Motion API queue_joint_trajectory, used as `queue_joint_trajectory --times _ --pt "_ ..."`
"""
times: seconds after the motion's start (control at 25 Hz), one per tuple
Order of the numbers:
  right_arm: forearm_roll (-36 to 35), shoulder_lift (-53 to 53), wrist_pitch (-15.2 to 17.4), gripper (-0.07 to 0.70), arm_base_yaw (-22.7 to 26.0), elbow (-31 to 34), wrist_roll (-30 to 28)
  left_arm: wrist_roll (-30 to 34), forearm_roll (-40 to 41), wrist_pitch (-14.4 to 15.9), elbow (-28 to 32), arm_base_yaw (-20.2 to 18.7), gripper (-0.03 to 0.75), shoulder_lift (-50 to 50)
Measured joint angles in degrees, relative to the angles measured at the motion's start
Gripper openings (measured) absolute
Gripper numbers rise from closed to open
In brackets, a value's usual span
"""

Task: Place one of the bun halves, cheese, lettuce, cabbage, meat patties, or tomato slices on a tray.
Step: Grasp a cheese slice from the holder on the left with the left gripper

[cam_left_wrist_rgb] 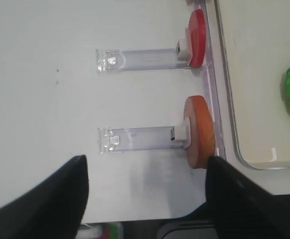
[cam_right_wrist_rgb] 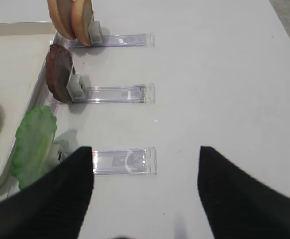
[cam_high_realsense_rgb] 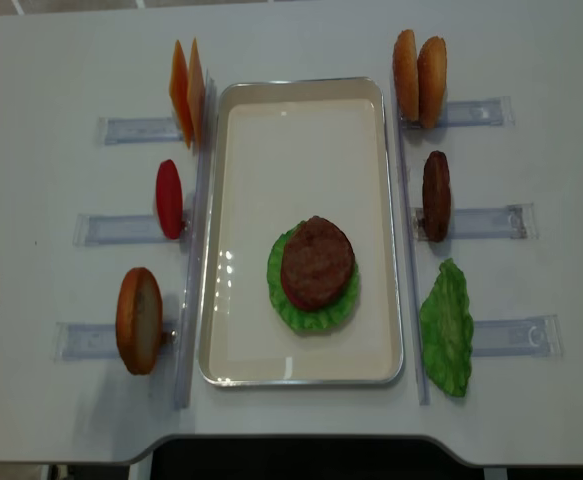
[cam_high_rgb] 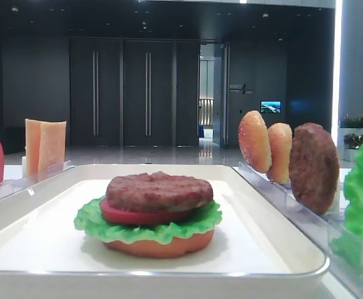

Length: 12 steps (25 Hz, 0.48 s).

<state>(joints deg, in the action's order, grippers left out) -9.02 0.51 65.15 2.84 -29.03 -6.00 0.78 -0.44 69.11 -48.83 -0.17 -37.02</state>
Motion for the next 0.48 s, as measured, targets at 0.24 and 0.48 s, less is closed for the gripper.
queue_joint_trajectory --times 0.24,0.48 --pt "0.0 0.0 0.0 0.434 0.0 0.0 0.0 -0.1 0.1 2.1 -10.4 0.0 0.555 -14.7" --pt "0.0 0.0 0.0 0.434 0.0 0.0 0.0 -0.2 0.4 2.1 -19.1 0.0 0.555 -26.5"
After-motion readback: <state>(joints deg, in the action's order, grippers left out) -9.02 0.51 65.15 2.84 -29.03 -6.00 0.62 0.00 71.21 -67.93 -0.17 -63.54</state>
